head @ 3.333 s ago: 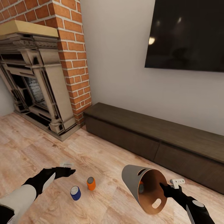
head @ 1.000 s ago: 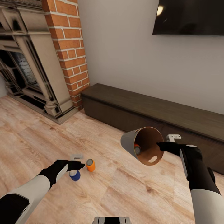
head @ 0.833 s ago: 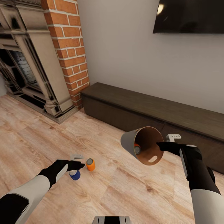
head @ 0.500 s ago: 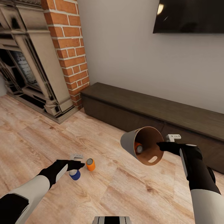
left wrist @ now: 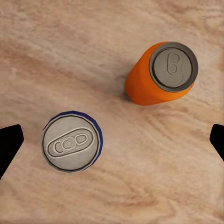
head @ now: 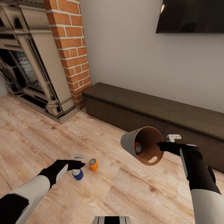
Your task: Put the three can of soda from the living room inside the tash can in the kitchen.
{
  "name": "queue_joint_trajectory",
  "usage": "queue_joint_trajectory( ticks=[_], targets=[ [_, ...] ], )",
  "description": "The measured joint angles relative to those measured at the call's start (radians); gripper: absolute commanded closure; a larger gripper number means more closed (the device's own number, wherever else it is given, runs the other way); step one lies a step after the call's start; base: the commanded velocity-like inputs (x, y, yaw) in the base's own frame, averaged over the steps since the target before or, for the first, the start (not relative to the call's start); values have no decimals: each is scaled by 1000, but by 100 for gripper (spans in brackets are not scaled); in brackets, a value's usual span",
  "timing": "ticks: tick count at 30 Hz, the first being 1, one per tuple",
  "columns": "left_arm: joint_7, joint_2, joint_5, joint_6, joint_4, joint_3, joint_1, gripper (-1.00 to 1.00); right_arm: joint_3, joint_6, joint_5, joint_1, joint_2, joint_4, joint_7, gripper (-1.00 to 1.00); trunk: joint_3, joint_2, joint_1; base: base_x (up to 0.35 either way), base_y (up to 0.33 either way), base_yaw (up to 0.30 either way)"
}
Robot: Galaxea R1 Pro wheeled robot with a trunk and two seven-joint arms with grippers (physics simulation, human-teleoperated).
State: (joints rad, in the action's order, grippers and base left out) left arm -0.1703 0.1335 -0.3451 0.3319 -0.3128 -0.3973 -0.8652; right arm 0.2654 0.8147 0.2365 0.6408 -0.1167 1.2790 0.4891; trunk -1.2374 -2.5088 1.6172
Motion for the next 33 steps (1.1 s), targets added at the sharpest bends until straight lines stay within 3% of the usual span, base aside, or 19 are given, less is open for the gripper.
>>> queue_joint_trajectory(
  ticks=[3, 14, 24, 25, 28, 31, 33],
  targets=[
    [0, -1, 0, 0, 0, 0, 0, -100, 1, -1, 3, 0, -1, 0, 0, 100, 0, 0, 0, 0, 3, 0],
    [-6, 2, -1, 1, -1, 0, 0, -100, 0, 0, 3, 0, -1, 0, 0, 100, -42, -2, 5, 0, 0, 0],
    [-8, -1, -1, 0, -2, 0, 1, -100, 0, -2, 9, 14, -1, 15, 0, 100, -42, -3, 5, 0, 0, 0],
    [-8, -1, -1, -1, -2, 0, 2, -100, -20, 6, 22, 26, 0, 35, -1, 100, -42, -3, 5, 0, 0, 0],
    [-8, -1, -1, -2, -3, -1, 3, -100, -48, 69, -20, 33, 1, 64, 4, 100, -42, -3, 5, 0, 0, 0],
    [-8, -1, -1, -2, -2, -1, 3, -100, -63, 100, 10, 39, 3, 99, 0, 100, -42, -3, 5, 0, 0, 0],
    [-8, -1, -1, -2, -2, -1, 3, -100, -67, 113, 4, 45, 4, 111, 1, 100, -42, -3, 5, 0, 0, 0]
  ],
)
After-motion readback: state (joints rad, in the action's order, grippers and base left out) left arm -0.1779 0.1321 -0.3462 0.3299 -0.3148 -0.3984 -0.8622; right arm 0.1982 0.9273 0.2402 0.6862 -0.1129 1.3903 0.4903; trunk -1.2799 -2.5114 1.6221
